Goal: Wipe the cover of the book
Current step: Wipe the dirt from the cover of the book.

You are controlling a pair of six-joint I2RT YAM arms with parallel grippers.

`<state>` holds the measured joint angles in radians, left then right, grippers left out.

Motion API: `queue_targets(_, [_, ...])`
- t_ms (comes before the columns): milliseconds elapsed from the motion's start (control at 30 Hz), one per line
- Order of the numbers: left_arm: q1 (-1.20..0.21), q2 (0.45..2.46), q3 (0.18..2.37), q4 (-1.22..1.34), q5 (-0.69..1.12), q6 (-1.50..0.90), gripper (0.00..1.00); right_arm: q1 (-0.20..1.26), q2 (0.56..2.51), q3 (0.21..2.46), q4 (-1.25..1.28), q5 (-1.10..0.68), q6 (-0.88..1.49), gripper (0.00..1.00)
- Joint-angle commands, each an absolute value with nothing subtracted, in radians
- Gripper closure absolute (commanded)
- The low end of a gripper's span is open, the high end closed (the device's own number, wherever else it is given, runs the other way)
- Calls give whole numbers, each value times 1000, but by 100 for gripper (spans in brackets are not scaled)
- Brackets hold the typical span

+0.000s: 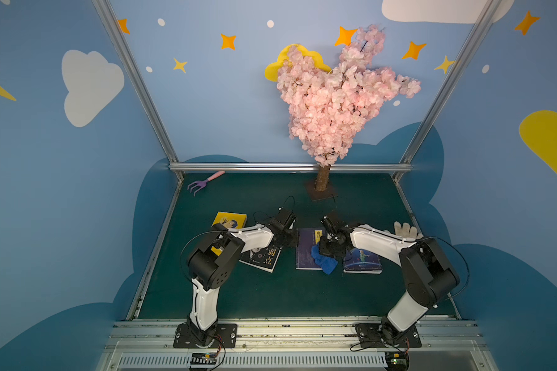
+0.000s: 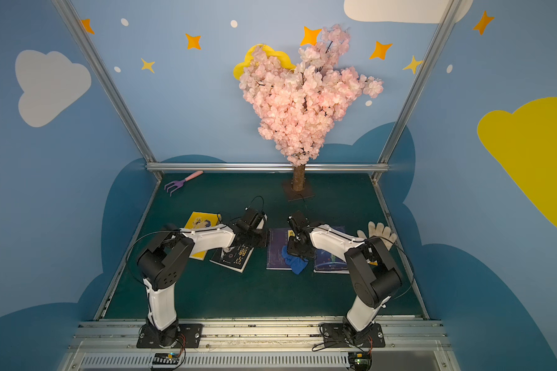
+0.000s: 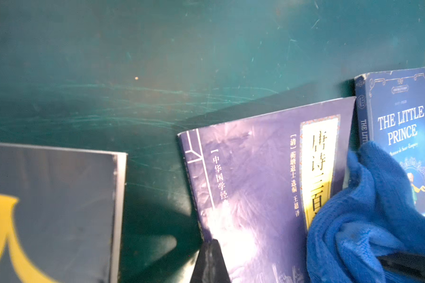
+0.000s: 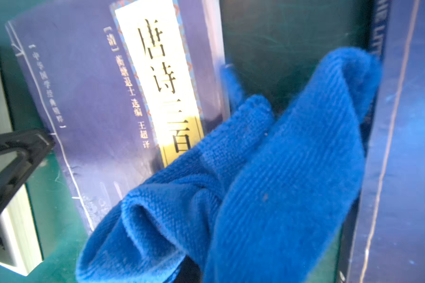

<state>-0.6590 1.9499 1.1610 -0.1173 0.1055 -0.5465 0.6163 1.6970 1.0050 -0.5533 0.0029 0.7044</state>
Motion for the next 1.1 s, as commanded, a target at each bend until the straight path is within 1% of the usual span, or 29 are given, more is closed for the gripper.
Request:
queue_targets(0, [-666,1986,1124,-209,111,-540,97,694,1830,973,-628,-13,751,100])
queue_targets(100, [-664,1979,1120,-213,94,-538,97,779,1904,1038,-596,-32,791,100])
queue_targets(233, [-664,1980,1122,-212,103,-538,97,795,1932,1062,-552,-86,826,100])
queue_targets(367, [-665,1989,1125,-205,120,-541,97,752,1873,1028,-593,-62,805,100])
queue_targets(500, [-664,1985,1125,-210,115,-539,97,650,1773,920,-615,-19,765,100])
queue_targets(567, [-664,1979,1122,-211,110,-537,97,631,1745,884,-617,2,762,100])
queue_targets(667, [-664,1970,1118,-216,95,-534,97,670,1764,873,-582,-16,788,100])
queue_targets(900, [-666,1969,1117,-210,103,-535,97,853,1904,1020,-532,-73,886,100])
queue_targets(967, [-665,1970,1116,-212,100,-535,97,871,1919,1033,-516,-83,902,100])
queue_targets(1067, [-666,1967,1117,-211,101,-535,97,858,1924,1028,-515,-88,903,100])
